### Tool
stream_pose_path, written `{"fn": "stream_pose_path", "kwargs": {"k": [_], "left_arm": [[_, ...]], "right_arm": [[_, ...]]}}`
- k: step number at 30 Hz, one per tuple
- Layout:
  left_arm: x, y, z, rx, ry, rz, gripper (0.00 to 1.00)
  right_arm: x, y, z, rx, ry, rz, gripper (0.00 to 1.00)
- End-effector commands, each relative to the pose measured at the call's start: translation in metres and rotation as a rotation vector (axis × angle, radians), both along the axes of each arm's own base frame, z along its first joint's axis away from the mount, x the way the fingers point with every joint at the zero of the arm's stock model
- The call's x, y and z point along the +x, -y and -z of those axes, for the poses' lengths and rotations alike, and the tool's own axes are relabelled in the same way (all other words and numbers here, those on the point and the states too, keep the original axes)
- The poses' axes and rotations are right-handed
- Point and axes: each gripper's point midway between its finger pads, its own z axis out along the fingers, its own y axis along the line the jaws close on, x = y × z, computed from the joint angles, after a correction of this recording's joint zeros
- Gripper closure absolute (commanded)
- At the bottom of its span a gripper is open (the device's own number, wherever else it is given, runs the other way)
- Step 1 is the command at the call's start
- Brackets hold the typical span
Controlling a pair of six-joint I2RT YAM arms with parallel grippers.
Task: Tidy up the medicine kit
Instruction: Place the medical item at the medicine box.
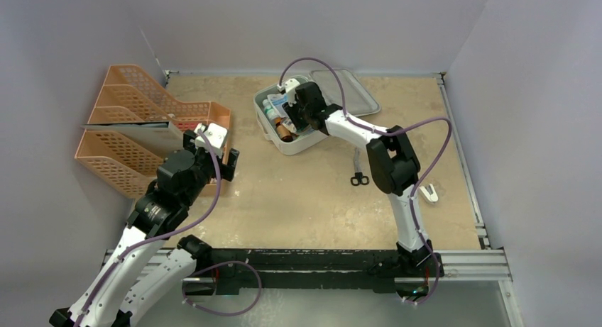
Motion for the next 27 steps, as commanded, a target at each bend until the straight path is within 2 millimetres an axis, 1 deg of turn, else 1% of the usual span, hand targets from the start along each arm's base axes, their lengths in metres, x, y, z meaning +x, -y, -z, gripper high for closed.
{"fn": "stream_pose_path", "kwargs": {"k": [1, 5, 8, 14, 19, 22, 27], "left_arm": [[0.003, -0.002, -0.002, 0.004, 0.017, -0.012, 0.21], [0.003, -0.002, -0.001, 0.006, 0.015, -0.014, 0.21], [0.003, -0.002, -0.001, 0.006, 0.016, -0.013, 0.21], [0.003, -0.002, -0.001, 0.007, 0.015, -0.015, 0.21], [0.003, -0.003, -0.001, 0.01, 0.015, -0.016, 0.21], [0.003, -0.003, -0.001, 0.009, 0.017, -0.016, 0.21], [0.002, -0.004, -0.002, 0.005, 0.022, -0.018, 0.21]], "right_arm": [[0.015, -0.003, -0.027, 0.042, 0.061, 0.041, 0.61], [0.018, -0.006, -0.025, 0.048, 0.058, 0.04, 0.6], [0.023, -0.008, -0.026, 0.049, 0.066, 0.048, 0.61], [0.031, -0.01, -0.021, 0.044, 0.06, 0.067, 0.66], [0.032, -0.012, -0.02, 0.052, 0.045, 0.079, 0.67], [0.03, -0.013, -0.03, 0.065, 0.033, 0.082, 0.67], [0.009, -0.013, -0.07, 0.105, 0.003, 0.045, 0.61]]}}
